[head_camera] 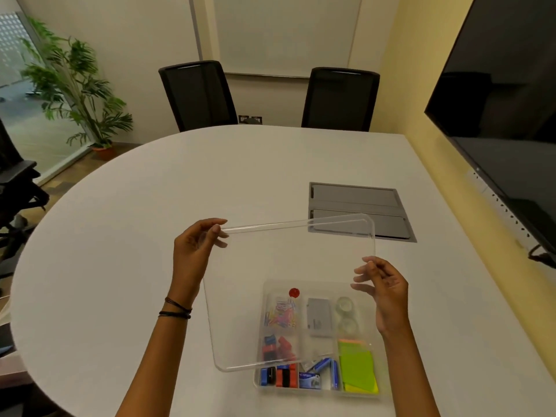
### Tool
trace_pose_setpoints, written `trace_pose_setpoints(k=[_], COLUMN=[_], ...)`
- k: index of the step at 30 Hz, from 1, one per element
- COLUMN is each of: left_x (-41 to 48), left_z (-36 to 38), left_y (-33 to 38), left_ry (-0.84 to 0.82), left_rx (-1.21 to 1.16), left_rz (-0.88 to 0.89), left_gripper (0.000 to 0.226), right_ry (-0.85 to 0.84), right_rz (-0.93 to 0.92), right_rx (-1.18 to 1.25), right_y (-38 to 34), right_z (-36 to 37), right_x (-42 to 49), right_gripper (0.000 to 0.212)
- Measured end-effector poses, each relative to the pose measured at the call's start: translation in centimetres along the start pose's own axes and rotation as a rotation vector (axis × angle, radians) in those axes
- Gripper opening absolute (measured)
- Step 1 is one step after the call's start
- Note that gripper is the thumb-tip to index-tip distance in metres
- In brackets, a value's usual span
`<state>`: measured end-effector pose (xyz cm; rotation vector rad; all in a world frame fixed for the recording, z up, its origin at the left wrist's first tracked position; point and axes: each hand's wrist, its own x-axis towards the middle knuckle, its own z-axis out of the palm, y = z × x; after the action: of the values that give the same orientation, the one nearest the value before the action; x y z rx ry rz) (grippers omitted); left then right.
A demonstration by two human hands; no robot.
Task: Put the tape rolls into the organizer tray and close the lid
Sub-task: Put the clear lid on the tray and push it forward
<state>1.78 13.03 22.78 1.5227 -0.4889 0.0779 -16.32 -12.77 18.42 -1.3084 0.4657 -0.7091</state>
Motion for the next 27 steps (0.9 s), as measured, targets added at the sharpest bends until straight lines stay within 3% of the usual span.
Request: trace_pose_setpoints(k=[10, 12, 16, 27], left_x=[-0.9, -1.4, -2.3, -4.4], left_z=[3.9, 4.3, 5.0, 6.2], left_y=[-5.8, -7.5, -10.3, -16.5], left_ry=[-0.125, -0.146, -0.205, -0.133], left_rx=[0.069, 0.130, 0.185, 0.341], left_rz=[-0.201, -0.283, -0.377, -0.480], left_gripper=[0.025, 0.022, 0.018, 0.035], right_ry=[0.161, 0.203, 0.270, 0.347], right_rz=[0.112, 0.139, 0.200, 0.369], right_rx=[-0.031, -0.051, -0.099, -0.144], right_y=[1.9, 2.6, 4.4, 9.2], right_z=[-5.0, -5.8, -6.9, -7.7], right_x=[0.1, 0.2, 0.6, 1.1], right_gripper=[0.064, 0.052, 0.005, 0.009])
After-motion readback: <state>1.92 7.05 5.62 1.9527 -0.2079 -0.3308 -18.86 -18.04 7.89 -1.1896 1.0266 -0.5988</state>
